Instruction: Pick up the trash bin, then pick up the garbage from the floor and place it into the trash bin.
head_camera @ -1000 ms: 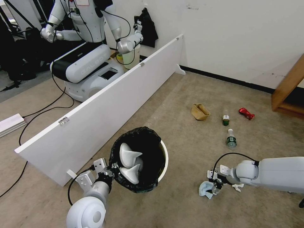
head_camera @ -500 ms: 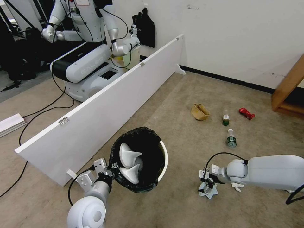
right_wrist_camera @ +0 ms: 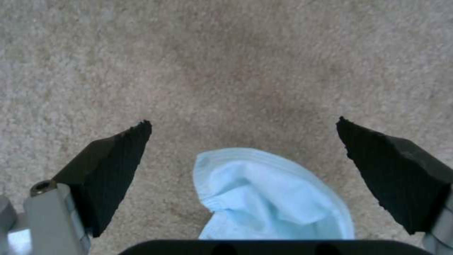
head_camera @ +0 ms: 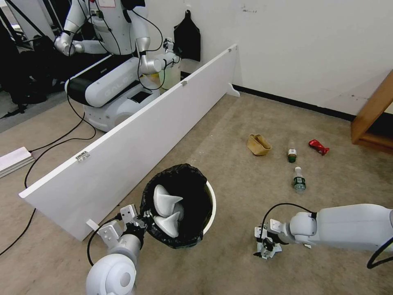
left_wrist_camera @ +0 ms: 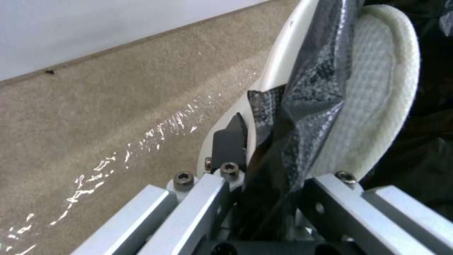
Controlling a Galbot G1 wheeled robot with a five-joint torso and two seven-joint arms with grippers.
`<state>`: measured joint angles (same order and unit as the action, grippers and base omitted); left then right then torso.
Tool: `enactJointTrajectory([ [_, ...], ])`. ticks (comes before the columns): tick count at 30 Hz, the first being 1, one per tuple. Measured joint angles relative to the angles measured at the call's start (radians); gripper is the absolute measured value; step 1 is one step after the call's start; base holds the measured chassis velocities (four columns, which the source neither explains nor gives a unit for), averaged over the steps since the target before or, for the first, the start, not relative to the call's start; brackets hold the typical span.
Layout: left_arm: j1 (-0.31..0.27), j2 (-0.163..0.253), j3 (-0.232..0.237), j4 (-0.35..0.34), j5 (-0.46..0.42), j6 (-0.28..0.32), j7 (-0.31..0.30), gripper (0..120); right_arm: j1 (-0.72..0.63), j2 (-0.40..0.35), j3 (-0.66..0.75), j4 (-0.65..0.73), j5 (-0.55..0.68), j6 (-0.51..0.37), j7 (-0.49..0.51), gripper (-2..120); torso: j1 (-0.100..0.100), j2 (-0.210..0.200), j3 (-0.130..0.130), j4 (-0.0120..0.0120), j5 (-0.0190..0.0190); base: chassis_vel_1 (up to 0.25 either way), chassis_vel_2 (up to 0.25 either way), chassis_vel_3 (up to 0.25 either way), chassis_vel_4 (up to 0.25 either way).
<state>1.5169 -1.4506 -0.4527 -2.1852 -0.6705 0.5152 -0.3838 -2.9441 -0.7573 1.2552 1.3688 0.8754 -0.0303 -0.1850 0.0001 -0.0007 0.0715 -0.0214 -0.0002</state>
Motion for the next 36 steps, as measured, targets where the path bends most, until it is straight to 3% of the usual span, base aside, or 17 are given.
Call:
enactJointTrajectory([
  [20,-0.001,-0.003,-0.006,0.002,0.0,-0.002,0.0,2,-0.001,-0.008,-0.027,-0.012,-0.003,0.007,0.003,100,0.0,0.0,0.0,0.0001,0.0001,0.0,0.0,0.0,0.0],
  [36,-0.001,-0.001,-0.004,0.006,0.0,-0.003,0.0,2,-0.001,0.031,-0.041,-0.031,-0.028,0.015,-0.003,100,0.0,0.0,0.0,0.0,0.0001,0.0,0.0,0.0,0.0],
])
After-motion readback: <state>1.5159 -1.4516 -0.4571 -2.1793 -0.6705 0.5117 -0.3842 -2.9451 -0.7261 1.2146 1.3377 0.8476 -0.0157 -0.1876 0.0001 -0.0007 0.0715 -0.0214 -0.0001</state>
